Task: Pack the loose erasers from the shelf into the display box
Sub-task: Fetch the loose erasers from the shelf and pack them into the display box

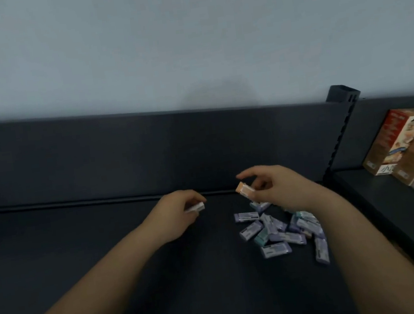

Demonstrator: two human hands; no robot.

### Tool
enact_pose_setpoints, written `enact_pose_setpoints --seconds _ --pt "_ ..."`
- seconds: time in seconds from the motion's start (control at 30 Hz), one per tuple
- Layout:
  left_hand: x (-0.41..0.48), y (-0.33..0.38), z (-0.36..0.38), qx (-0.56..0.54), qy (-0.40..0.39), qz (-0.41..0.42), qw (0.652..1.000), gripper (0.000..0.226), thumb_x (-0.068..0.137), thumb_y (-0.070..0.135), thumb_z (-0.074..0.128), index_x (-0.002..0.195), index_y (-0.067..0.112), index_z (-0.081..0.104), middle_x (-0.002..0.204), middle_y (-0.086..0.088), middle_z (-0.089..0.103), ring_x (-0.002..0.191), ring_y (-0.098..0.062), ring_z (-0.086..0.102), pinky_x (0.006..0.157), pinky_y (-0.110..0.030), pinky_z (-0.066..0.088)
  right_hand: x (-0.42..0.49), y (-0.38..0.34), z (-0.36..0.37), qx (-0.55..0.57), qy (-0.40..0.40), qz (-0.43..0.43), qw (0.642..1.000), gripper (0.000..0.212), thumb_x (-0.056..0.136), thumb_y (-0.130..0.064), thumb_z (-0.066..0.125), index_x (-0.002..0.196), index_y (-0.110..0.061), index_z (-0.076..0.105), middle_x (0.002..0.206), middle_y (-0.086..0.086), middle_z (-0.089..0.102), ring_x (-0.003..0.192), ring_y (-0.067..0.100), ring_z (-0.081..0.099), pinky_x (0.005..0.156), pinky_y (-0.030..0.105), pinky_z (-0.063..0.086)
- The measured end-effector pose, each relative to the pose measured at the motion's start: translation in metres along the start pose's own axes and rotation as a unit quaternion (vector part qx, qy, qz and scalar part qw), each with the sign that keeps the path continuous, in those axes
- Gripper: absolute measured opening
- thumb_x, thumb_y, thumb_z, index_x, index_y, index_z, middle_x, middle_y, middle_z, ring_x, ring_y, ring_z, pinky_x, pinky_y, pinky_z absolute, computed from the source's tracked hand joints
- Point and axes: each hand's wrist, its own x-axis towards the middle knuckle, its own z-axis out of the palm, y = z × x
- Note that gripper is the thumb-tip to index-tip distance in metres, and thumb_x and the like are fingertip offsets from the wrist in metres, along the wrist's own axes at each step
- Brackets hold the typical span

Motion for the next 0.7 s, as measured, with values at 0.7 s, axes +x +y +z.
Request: enact_pose_setpoints --seconds 0.7 --pt "-0.219 -0.162 -0.151 -0.182 0.093 -0.069 0.976 0.026 0.093 0.016 0.059 0.116 0.027 0.063 0.117 0.002 0.060 0.103 -0.001 0.060 0.085 -0.014 0.045 0.017 -0.232 0.265 0.260 -0.008 -0.080 0.962 0.033 0.082 -0.010 0.074 0.102 -0.023 0.052 0.092 0.014 0.066 0.082 0.031 0.069 0.070 0.042 0.061"
